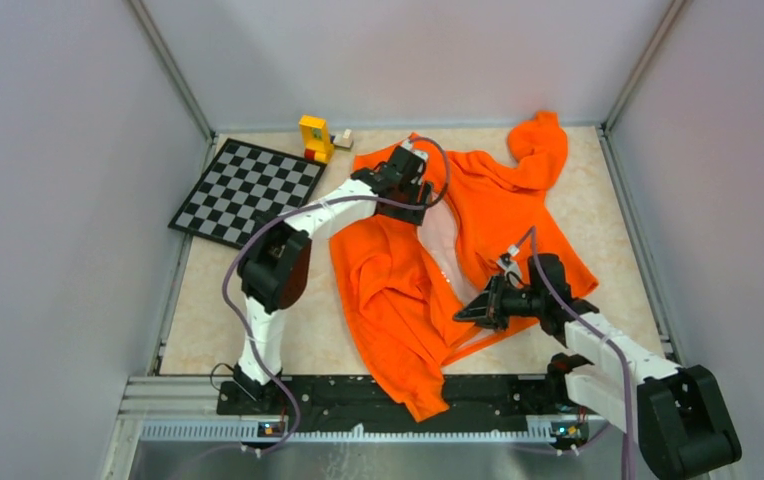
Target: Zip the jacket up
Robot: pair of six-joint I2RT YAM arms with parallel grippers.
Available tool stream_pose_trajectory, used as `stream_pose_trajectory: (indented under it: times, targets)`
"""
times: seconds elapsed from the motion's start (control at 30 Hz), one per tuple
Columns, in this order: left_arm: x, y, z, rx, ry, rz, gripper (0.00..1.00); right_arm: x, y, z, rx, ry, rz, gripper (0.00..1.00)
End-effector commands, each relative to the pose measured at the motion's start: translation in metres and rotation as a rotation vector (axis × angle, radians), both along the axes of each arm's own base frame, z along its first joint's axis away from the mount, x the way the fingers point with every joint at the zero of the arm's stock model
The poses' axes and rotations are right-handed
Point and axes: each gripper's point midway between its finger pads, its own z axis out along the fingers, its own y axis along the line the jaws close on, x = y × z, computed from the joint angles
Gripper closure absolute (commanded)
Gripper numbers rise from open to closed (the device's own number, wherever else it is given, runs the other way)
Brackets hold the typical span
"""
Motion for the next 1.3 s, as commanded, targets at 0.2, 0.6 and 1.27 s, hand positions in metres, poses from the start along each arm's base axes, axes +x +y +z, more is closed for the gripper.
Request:
stream_pose_trajectory:
  times: [0.2, 0.6, 1.27]
  targets:
    - [-0.054, 0.039, 0.123, -0.357, -0.159, 0.019, 0.01, 0.005, 0.006, 0.014, 0.042, -0.156, 0.090, 1.00]
    - [-0.199, -0.016, 0.107, -1.056, 0.323, -0.056, 0.27, 0.003, 0.008, 0.017, 0.067, -0.235, 0.135, 1.00]
    - [-0.223, -0.072, 0.060, -1.017, 0.652, 0.385, 0.43, 0.001, 0.004, 0.014, 0.024, -0.277, 0.158, 1.00]
